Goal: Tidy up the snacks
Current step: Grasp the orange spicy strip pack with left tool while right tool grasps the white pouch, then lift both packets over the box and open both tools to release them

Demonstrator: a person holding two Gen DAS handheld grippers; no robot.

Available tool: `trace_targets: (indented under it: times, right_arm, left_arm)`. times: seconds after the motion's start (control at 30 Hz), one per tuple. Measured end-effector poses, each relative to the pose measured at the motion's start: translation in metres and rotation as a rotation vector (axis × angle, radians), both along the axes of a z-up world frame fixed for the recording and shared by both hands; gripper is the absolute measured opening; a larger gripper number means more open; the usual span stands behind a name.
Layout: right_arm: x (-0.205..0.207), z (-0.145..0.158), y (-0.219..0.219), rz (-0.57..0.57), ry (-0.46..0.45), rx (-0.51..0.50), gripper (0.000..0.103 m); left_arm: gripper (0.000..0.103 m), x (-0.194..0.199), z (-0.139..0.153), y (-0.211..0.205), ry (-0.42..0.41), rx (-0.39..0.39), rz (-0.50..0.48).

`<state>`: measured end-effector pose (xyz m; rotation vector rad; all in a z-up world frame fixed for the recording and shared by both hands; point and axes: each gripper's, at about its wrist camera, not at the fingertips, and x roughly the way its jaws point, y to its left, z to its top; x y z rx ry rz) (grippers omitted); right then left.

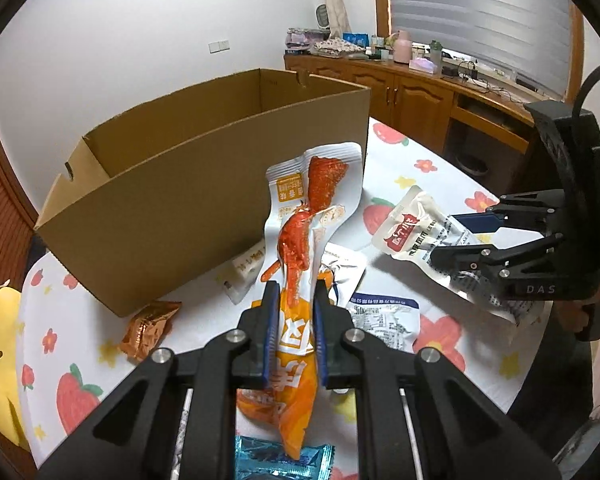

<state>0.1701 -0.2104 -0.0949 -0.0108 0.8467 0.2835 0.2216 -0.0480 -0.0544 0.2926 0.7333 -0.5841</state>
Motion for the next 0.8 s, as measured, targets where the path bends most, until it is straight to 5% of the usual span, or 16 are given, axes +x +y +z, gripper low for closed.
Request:
trace_targets:
  times: [0.8]
  right_arm:
    - [-0.023,0.072,0.005,0.020,-0.157,0.033,0.041]
  left_arm:
    - [0.012,-0.010,0.070,0.025,-0.128,-0.128,0.066]
